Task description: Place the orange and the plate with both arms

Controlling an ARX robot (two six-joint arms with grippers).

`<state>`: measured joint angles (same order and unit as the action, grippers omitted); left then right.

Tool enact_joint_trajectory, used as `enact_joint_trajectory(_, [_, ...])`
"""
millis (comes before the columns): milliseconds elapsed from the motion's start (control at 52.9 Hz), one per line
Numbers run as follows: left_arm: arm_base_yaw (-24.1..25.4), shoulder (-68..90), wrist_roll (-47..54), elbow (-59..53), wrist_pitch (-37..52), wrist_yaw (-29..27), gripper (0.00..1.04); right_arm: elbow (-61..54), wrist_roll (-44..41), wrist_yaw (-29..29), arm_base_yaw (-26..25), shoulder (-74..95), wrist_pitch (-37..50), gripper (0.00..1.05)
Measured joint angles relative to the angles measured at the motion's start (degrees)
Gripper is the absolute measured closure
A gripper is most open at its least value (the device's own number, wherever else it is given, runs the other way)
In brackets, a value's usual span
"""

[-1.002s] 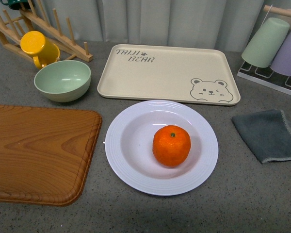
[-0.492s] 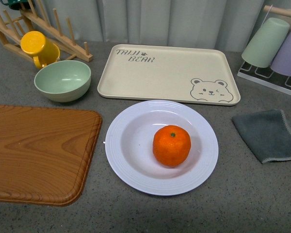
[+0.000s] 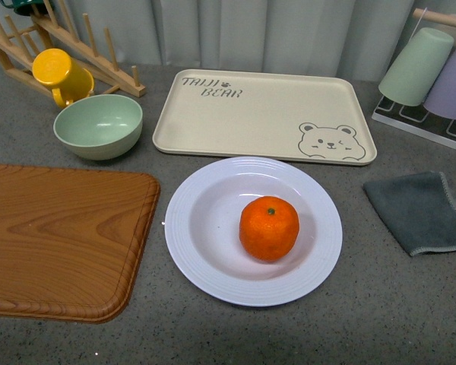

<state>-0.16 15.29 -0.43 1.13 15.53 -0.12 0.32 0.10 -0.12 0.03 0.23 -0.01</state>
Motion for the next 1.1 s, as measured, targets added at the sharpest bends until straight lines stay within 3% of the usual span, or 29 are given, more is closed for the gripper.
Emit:
enact_joint_trajectory(359, [0.0, -5.38, 0.0, 0.02, -5.4, 0.0, 1.01, 0.0, 0.0, 0.0, 0.0, 0.0, 0.0, 0.09])
enact_joint_trajectory(473, [0.02, -13.25, 0.0, 0.02, -14.78, 0.11, 1.01, 0.0, 0.0, 0.02, 0.0, 0.0, 0.0, 0.09])
enact_joint_trajectory(624, [0.02, -14.97, 0.0, 0.02, -15.41, 0.11, 1.01, 0.0, 0.0, 0.0, 0.0, 0.0, 0.0, 0.09])
enact_joint_trajectory(813, [0.0, -15.02, 0.0, 0.02, -15.45, 0.11, 0.57, 0.0, 0.0, 0.02, 0.0, 0.0, 0.0, 0.09])
enact_joint_trajectory(1097, [0.02, -15.02, 0.0, 0.02, -15.5, 0.11, 0.11, 0.0, 0.0, 0.0, 0.0, 0.0, 0.0, 0.09])
